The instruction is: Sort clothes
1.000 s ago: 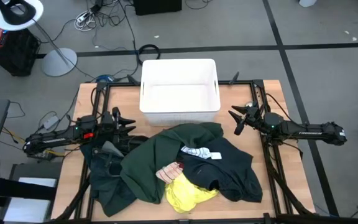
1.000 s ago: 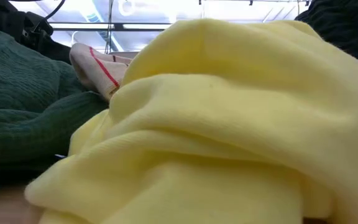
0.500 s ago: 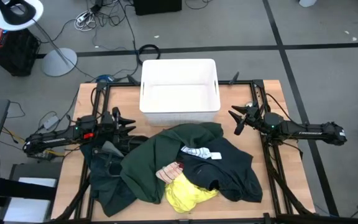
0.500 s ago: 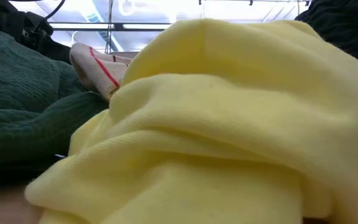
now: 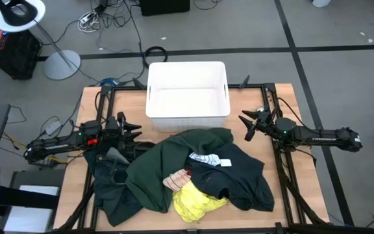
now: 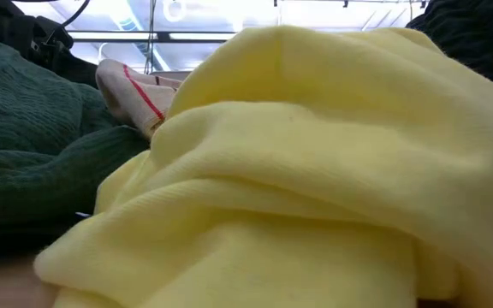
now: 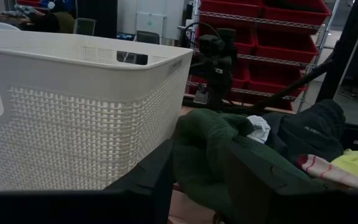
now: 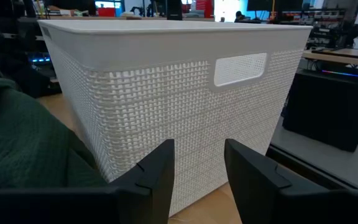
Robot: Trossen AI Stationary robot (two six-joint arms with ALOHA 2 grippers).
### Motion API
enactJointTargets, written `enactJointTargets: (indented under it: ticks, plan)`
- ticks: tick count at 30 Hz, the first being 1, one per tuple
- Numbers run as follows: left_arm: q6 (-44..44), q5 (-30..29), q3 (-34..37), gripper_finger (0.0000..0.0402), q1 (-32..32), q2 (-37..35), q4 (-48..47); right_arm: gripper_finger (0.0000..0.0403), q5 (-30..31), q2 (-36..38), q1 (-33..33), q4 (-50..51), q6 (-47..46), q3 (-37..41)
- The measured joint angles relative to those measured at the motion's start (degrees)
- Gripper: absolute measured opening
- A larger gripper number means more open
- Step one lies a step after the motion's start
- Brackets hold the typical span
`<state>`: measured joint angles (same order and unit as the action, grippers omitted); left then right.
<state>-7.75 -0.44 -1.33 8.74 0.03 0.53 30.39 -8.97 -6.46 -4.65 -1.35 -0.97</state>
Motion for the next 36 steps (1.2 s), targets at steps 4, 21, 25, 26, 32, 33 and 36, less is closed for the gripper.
enactJointTargets:
  ticks: [4,21,25,26,32,33,36]
  plan:
    - [-0.02,0.01,-0.02,0.0137,0.01,0.01,0.01,0.014,-0.01,0.0,0.0,-0.33,-0.08,0.0]
    - [-0.02,-0.01,-0.01,0.0137,-0.01,0.01,0.01,0.014,-9.07,-1.44,0.0,2.28,-4.91,-0.11]
    - [0.0,-0.01,-0.02,0.0137,-0.01,0.01,0.01,0.014,-8.53,-1.66,-0.08,1.97,-6.12,-0.09]
    - [0.0,-0.01,-0.02,0.0137,0.0,-0.01,0.01,0.014,-7.21,-1.93,-0.28,2.01,-4.9,-0.09]
    - [-0.02,-0.01,-0.02,0.0137,-0.01,0.01,-0.02,0.014,2.56,-4.24,-1.09,3.16,3.44,-0.72]
    - [0.0,-0.01,-0.02,0.0137,-0.01,0.01,-0.01,0.014,3.91,-4.67,-1.09,5.13,3.89,-1.67]
    - [-0.01,-0.01,-0.02,0.0137,0.01,0.01,0.01,0.0138,4.74,-6.32,-0.24,13.44,4.47,-7.78]
